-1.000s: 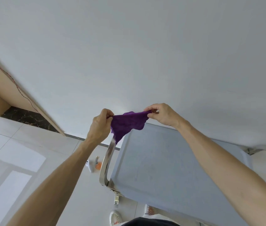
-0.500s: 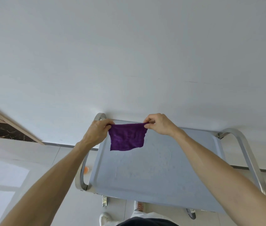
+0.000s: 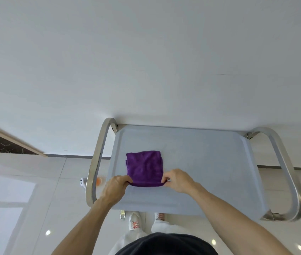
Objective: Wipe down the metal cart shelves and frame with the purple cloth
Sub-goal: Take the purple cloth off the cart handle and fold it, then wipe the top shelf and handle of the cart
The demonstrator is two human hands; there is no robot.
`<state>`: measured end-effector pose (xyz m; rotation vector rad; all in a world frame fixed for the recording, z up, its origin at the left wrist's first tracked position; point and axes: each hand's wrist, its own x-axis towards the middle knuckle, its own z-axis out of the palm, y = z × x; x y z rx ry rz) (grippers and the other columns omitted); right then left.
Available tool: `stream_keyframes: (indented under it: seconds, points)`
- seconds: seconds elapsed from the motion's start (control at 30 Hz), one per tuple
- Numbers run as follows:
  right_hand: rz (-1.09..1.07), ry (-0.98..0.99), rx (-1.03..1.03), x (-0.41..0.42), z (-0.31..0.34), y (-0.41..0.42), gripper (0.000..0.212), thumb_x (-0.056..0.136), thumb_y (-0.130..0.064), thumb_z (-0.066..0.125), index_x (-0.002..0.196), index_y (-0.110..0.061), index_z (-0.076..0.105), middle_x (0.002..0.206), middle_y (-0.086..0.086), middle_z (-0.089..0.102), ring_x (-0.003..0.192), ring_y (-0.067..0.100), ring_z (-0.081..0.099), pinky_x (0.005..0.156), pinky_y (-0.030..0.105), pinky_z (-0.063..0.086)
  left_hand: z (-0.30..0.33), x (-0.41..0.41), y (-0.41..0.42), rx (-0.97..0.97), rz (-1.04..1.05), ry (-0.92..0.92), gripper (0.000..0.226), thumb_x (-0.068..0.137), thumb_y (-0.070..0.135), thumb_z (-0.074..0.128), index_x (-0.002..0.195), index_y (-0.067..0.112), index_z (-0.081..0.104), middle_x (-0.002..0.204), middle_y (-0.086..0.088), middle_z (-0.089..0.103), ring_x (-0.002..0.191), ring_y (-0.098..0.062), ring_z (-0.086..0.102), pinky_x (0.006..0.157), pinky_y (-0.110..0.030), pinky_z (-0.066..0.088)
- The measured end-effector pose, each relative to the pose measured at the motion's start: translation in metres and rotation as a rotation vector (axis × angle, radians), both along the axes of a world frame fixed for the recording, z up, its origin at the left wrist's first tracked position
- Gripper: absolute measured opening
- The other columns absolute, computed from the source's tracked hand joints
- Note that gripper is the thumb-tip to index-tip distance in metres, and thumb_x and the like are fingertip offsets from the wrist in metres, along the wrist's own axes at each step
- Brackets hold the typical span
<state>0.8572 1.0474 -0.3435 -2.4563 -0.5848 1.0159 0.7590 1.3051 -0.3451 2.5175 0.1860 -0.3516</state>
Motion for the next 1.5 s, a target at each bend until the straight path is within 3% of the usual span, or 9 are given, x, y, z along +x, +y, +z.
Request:
stream_keyframes:
  seconds: [0.17,0.3,0.4,0.47,0.63,0.93,1.2,1.33,1.5]
  points:
    - [0.075,0.186,-0.059,-0.016,-0.012,0.001,0.019,0.084,-0.018,0.073,0.103,-0.018,0.073,0.102,0.0,0.071,0.089,0.01,0.063,0.079,0.019,0.05,-0.019,-0.023,0.007,-0.066,-0.096,0.257,0.025,0.098,0.009,0.051,0.105,0.021,0.072,0.108,0.005,0.071,0.097,-0.012,0.067,0.088,-0.019,0.053]
    - [-0.057,0.167,0.002,0.011,0.0,0.011,0.017,0.087,-0.018,0.069,0.104,-0.018,0.072,0.093,-0.005,0.066,0.085,0.008,0.062,0.069,0.01,0.043,-0.006,0.01,0.018,-0.06,-0.004,0.18,0.028,0.095,0.001,0.05,0.101,0.017,0.072,0.091,0.007,0.066,0.079,-0.011,0.064,0.065,-0.005,0.045]
    - [-0.195,0.025,0.06,0.033,0.011,0.02,0.015,0.094,-0.017,0.061,0.106,-0.016,0.069,0.103,0.0,0.069,0.093,0.014,0.064,0.085,0.026,0.051,0.006,0.04,0.021,-0.068,0.089,0.054,0.028,0.095,0.0,0.048,0.101,0.014,0.071,0.088,0.008,0.065,0.078,-0.013,0.062,0.059,-0.004,0.039]
    - [-0.295,-0.069,0.08,0.041,0.016,0.022,0.017,0.097,-0.016,0.054,0.108,-0.016,0.067,0.108,0.001,0.068,0.098,0.018,0.065,0.09,0.035,0.053,0.012,0.055,0.021,-0.089,0.166,-0.012,0.025,0.098,0.004,0.045,0.106,0.012,0.068,0.099,0.004,0.067,0.086,-0.013,0.06,0.07,-0.011,0.041]
    - [-0.365,-0.044,0.088,0.034,0.011,0.014,0.021,0.099,-0.015,0.048,0.113,-0.013,0.064,0.115,0.004,0.066,0.101,0.019,0.063,0.09,0.034,0.053,0.014,0.064,0.012,-0.106,0.158,-0.015,0.022,0.1,0.01,0.046,0.11,0.011,0.066,0.111,-0.001,0.065,0.09,-0.012,0.06,0.075,-0.015,0.043]
    - [-0.141,-0.238,-0.117,0.004,-0.042,-0.021,0.047,0.103,-0.029,0.044,0.149,-0.021,0.037,0.16,0.004,0.025,0.147,0.022,0.023,0.118,0.036,0.021,-0.012,0.053,-0.026,-0.072,-0.041,0.096,0.021,0.099,0.012,0.051,0.113,0.015,0.067,0.116,-0.001,0.064,0.103,-0.015,0.06,0.088,-0.019,0.048]
    - [-0.189,-0.467,-0.194,-0.007,-0.075,-0.033,0.046,0.094,-0.039,0.056,0.137,-0.021,0.058,0.148,0.008,0.05,0.134,0.032,0.05,0.102,0.063,0.04,-0.044,0.067,-0.066,0.083,-0.045,0.023,0.036,0.098,0.028,0.052,0.134,0.024,0.054,0.142,0.008,0.048,0.131,-0.016,0.041,0.11,-0.033,0.032]
    - [-0.166,-0.525,-0.24,-0.023,-0.101,-0.036,0.061,0.096,-0.054,0.029,0.147,-0.025,0.045,0.157,0.005,0.037,0.144,0.029,0.037,0.111,0.065,0.031,-0.066,0.068,-0.086,0.212,-0.056,0.078,0.051,0.099,0.046,0.038,0.148,0.038,0.028,0.159,0.009,0.023,0.145,-0.02,0.02,0.119,-0.052,0.014]
    - [-0.194,-0.661,-0.259,-0.032,-0.133,-0.034,0.061,0.099,-0.055,0.03,0.154,-0.028,0.03,0.163,0.002,0.024,0.151,0.025,0.02,0.118,0.062,0.015,-0.102,0.054,-0.098,0.33,-0.072,-0.018,0.058,0.098,0.057,0.022,0.152,0.036,0.024,0.161,0.004,0.023,0.15,-0.031,0.014,0.117,-0.062,0.0]
